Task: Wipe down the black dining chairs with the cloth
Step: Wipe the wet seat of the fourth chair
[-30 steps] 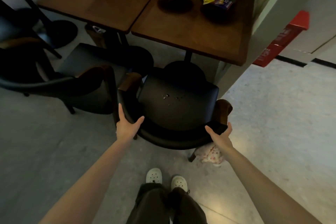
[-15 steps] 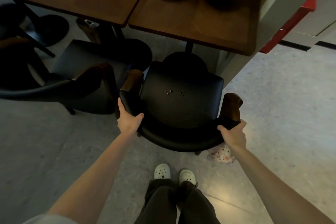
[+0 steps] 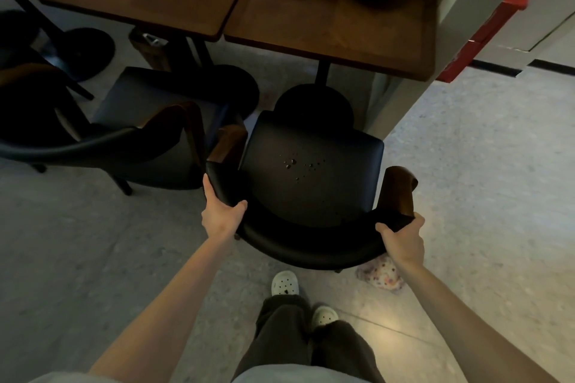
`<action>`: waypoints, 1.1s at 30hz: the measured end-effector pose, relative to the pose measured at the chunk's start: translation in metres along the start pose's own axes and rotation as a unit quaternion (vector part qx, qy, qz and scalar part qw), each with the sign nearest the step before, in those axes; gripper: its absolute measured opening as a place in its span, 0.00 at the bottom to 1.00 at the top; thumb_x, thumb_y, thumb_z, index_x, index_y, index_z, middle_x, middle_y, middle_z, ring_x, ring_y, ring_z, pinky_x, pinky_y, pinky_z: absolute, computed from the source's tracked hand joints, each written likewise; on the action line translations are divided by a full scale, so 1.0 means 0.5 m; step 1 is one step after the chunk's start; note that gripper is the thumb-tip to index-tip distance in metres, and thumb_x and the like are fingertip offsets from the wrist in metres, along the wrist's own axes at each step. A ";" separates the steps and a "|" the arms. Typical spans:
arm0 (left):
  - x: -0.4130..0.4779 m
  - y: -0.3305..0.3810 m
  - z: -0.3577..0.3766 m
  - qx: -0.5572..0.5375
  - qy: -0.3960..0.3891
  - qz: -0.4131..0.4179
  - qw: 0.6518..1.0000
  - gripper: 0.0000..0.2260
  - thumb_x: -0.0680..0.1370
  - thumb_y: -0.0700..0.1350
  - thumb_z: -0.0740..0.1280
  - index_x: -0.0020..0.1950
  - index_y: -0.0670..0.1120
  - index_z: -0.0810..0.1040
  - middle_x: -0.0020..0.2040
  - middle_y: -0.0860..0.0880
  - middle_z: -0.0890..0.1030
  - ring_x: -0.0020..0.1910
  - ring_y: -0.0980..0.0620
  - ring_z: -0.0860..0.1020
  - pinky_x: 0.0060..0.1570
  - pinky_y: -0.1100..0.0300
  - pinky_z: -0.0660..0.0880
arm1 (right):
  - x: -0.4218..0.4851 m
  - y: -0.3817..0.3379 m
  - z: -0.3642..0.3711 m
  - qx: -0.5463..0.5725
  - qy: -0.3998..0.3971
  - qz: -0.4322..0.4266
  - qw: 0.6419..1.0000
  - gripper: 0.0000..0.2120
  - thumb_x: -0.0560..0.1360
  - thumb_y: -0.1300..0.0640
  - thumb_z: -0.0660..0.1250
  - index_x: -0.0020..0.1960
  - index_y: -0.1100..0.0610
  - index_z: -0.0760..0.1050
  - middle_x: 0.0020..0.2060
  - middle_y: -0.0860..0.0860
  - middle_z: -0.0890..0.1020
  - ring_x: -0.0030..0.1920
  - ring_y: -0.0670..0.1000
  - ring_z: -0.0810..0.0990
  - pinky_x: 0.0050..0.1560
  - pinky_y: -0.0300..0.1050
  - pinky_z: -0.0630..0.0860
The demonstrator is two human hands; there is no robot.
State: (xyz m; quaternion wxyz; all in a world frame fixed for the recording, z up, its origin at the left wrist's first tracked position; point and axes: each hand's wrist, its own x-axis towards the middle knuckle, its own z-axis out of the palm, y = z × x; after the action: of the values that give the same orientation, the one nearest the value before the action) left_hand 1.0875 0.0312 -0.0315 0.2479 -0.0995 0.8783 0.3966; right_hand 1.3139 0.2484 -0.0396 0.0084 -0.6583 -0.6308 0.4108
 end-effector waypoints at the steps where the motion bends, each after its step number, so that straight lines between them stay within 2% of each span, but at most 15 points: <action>1: -0.007 -0.012 0.001 0.002 0.000 -0.001 1.000 0.44 0.75 0.45 0.72 0.79 0.58 0.44 0.71 0.43 0.69 0.67 0.38 0.71 0.64 0.45 0.70 | -0.005 0.009 0.001 -0.002 -0.001 0.002 1.000 0.32 0.75 0.52 0.70 0.71 0.55 0.55 0.62 0.59 0.74 0.58 0.64 0.76 0.59 0.56 0.75; 7: -0.023 -0.040 0.006 0.013 0.002 0.000 1.000 0.44 0.75 0.47 0.72 0.78 0.58 0.42 0.71 0.43 0.69 0.67 0.38 0.71 0.64 0.44 0.70 | -0.012 0.035 -0.004 -0.024 -0.019 -0.018 0.999 0.33 0.75 0.47 0.70 0.70 0.54 0.55 0.62 0.57 0.74 0.58 0.62 0.77 0.58 0.56 0.75; 10: -0.017 -0.034 0.004 0.088 -0.016 0.002 0.996 0.47 0.75 0.51 0.72 0.78 0.54 0.38 0.73 0.41 0.67 0.67 0.37 0.70 0.63 0.43 0.69 | 0.002 0.039 -0.025 -0.082 -0.031 -0.034 0.996 0.33 0.74 0.37 0.67 0.68 0.54 0.58 0.58 0.56 0.76 0.55 0.61 0.78 0.54 0.54 0.77; 13: 0.004 -0.011 -0.003 0.179 -0.001 0.031 0.983 0.49 0.72 0.57 0.72 0.79 0.49 0.39 0.77 0.41 0.57 0.71 0.37 0.65 0.65 0.40 0.66 | 0.032 0.021 -0.050 -0.168 0.004 -0.055 0.984 0.33 0.74 0.31 0.60 0.67 0.54 0.63 0.55 0.56 0.78 0.53 0.60 0.79 0.50 0.51 0.76; 16: 0.051 0.032 -0.009 0.236 0.007 0.074 0.969 0.49 0.71 0.60 0.72 0.79 0.49 0.41 0.77 0.41 0.54 0.73 0.37 0.61 0.65 0.39 0.66 | 0.067 -0.016 -0.065 -0.250 0.034 -0.055 0.966 0.35 0.72 0.29 0.60 0.68 0.53 0.66 0.60 0.58 0.74 0.56 0.61 0.78 0.52 0.52 0.76; 19: 0.111 0.077 -0.006 0.307 0.007 0.113 0.945 0.47 0.72 0.60 0.71 0.79 0.49 0.45 0.76 0.39 0.56 0.72 0.36 0.61 0.66 0.39 0.65 | 0.098 -0.052 -0.065 -0.307 0.055 -0.060 0.948 0.35 0.72 0.29 0.61 0.67 0.55 0.68 0.61 0.59 0.71 0.55 0.62 0.78 0.51 0.52 0.76; 21: 0.147 0.104 -0.001 0.340 -0.011 0.109 0.934 0.45 0.73 0.60 0.70 0.79 0.48 0.46 0.76 0.39 0.58 0.72 0.36 0.62 0.67 0.40 0.64 | 0.116 -0.072 -0.064 -0.325 0.057 -0.066 0.942 0.35 0.72 0.30 0.63 0.66 0.56 0.69 0.59 0.59 0.72 0.54 0.61 0.78 0.49 0.51 0.76; 26: 0.216 0.133 0.017 0.367 -0.044 0.111 0.923 0.43 0.74 0.59 0.70 0.79 0.49 0.47 0.70 0.39 0.67 0.67 0.36 0.69 0.61 0.41 0.69 | 0.159 -0.094 -0.057 -0.338 0.050 -0.067 0.937 0.35 0.71 0.30 0.64 0.62 0.58 0.69 0.55 0.58 0.74 0.52 0.61 0.78 0.46 0.49 0.74; 30: 0.257 0.128 0.029 0.389 -0.052 0.145 0.908 0.42 0.75 0.57 0.69 0.79 0.55 0.43 0.62 0.40 0.75 0.58 0.38 0.76 0.50 0.47 0.73 | 0.186 -0.092 -0.038 -0.324 0.035 -0.060 0.943 0.40 0.68 0.31 0.68 0.67 0.56 0.60 0.52 0.58 0.79 0.49 0.60 0.80 0.46 0.50 0.75; 33: 0.283 0.134 0.041 0.412 -0.061 0.159 0.895 0.43 0.76 0.56 0.69 0.78 0.57 0.40 0.57 0.41 0.78 0.53 0.39 0.78 0.45 0.49 0.73 | 0.207 -0.092 -0.024 -0.328 0.002 -0.040 0.944 0.50 0.68 0.34 0.71 0.76 0.53 0.47 0.54 0.58 0.80 0.51 0.61 0.81 0.46 0.49 0.75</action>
State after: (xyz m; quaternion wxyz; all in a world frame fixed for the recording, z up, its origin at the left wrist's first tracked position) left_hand 0.9488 0.0939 -0.0723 0.2535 0.1774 0.9502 0.0385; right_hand 1.2690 0.3505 -0.0619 -0.1907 -0.5992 -0.7567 0.1790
